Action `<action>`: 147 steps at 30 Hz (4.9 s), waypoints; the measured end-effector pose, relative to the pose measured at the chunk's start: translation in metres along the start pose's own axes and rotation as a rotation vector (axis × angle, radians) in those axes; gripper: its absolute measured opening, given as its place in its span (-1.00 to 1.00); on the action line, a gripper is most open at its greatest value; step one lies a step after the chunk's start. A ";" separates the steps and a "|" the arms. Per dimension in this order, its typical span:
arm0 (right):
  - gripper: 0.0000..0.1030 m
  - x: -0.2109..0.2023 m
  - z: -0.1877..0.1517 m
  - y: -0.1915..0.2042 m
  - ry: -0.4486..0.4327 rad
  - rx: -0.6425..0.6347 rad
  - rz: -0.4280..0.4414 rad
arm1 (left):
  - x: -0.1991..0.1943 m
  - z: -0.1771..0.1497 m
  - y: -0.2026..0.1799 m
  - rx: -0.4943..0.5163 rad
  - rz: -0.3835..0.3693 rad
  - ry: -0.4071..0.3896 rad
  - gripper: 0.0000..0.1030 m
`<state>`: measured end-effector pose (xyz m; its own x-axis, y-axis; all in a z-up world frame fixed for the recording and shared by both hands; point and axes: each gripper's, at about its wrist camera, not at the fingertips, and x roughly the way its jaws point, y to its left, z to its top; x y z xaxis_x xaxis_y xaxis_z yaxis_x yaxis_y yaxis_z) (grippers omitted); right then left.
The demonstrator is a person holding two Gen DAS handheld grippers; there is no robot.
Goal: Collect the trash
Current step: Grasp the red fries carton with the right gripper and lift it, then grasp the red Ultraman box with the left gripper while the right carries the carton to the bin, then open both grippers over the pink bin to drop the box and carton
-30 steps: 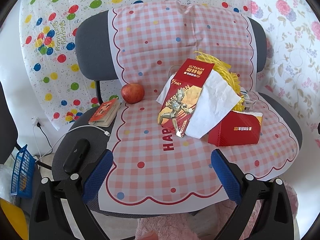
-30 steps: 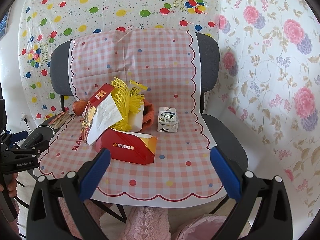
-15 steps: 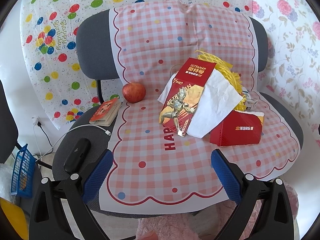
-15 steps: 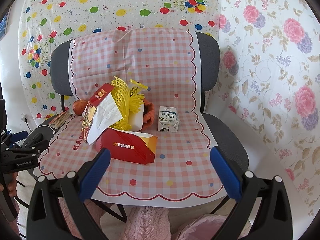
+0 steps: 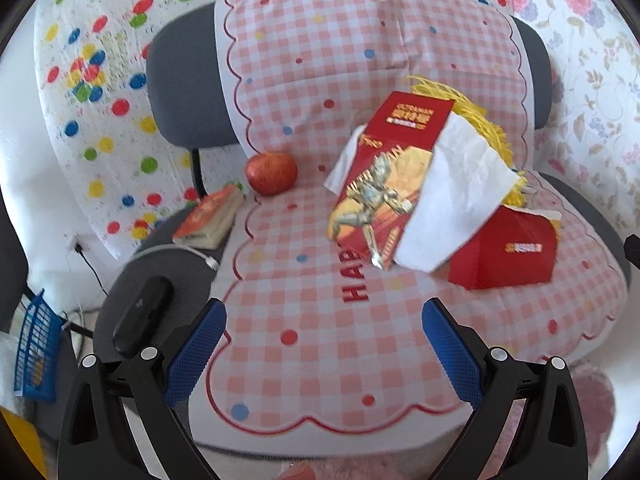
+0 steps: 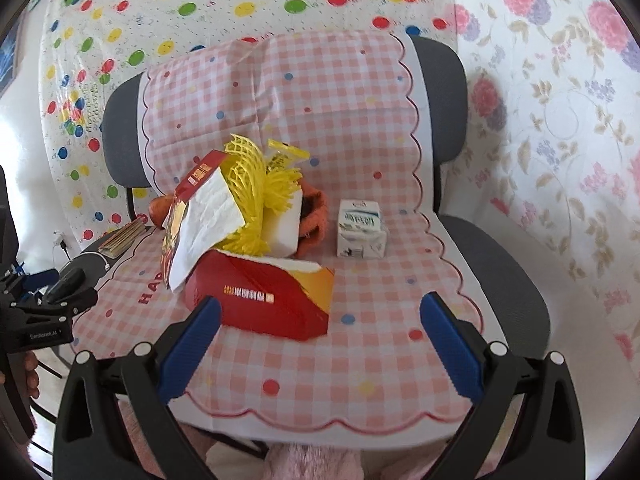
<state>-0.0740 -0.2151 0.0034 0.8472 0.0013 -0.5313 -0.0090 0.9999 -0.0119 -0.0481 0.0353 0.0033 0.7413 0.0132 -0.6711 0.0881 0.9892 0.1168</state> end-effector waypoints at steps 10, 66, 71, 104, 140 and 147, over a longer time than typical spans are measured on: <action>0.89 0.063 -0.004 0.009 0.116 -0.004 0.168 | 0.033 0.008 -0.003 0.001 -0.049 0.060 0.89; -0.97 -0.037 0.023 -0.035 -0.243 0.023 0.188 | 0.042 0.015 -0.003 0.000 -0.103 0.029 0.79; -0.97 -0.025 0.020 -0.030 -0.214 0.027 0.195 | 0.064 0.024 -0.012 0.063 -0.101 0.033 0.77; -0.97 -0.083 0.018 -0.053 -0.346 0.080 0.031 | -0.043 0.051 -0.082 0.087 -0.434 -0.156 -0.99; -0.97 -0.142 -0.193 -0.133 0.036 0.541 -0.215 | -0.050 -0.092 -0.327 0.529 -0.916 0.179 -0.96; -0.63 -0.134 -0.208 -0.151 0.089 0.601 -0.236 | -0.039 -0.097 -0.340 0.534 -0.891 0.231 -0.26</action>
<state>-0.2964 -0.3691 -0.1000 0.7426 -0.1945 -0.6409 0.4923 0.8074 0.3253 -0.1717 -0.2873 -0.0817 0.1263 -0.6015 -0.7888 0.8587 0.4644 -0.2166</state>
